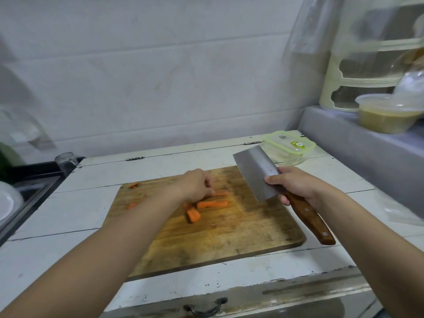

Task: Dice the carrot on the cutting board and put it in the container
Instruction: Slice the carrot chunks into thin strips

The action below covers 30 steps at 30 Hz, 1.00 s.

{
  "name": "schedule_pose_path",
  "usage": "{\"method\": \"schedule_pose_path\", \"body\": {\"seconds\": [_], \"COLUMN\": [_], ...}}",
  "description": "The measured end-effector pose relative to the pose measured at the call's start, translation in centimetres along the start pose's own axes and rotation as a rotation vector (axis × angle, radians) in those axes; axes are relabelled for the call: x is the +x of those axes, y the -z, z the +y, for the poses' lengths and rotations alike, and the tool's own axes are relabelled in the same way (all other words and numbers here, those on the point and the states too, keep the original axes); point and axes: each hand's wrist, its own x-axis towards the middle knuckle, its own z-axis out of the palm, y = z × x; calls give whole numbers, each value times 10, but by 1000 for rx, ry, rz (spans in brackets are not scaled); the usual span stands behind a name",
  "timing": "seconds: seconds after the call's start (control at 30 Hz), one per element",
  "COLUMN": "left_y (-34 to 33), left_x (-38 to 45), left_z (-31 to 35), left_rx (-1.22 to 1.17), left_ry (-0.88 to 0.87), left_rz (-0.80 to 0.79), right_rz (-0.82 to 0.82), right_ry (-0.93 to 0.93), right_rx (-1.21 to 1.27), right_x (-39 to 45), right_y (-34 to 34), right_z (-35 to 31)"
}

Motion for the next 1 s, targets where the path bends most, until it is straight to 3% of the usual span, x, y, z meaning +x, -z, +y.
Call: {"method": "schedule_pose_path", "body": {"seconds": [0.13, 0.27, 0.33, 0.53, 0.67, 0.87, 1.0], "left_y": [0, 0, -5, -20, -20, 11, 13], "left_x": [-1, 2, 10, 6, -23, -42, -29], "left_z": [-3, 8, 16, 40, 20, -30, -4], "left_rx": [93, 127, 196, 105, 127, 187, 17], "left_ry": [-53, -95, -97, -216, -405, -224, -148], "left_rz": [143, -27, -37, 161, -21, -159, 50], "right_rz": [2, 46, 68, 90, 97, 82, 120], "right_ry": [10, 31, 32, 31, 32, 15, -3], "right_rx": [-8, -50, -18, 39, 18, -42, -67], "right_x": [1, 2, 1, -6, -4, 4, 3], "right_y": [-1, 0, 2, 9, 6, -6, -7], "right_z": [-1, -3, -4, -6, -5, -4, -6]}}
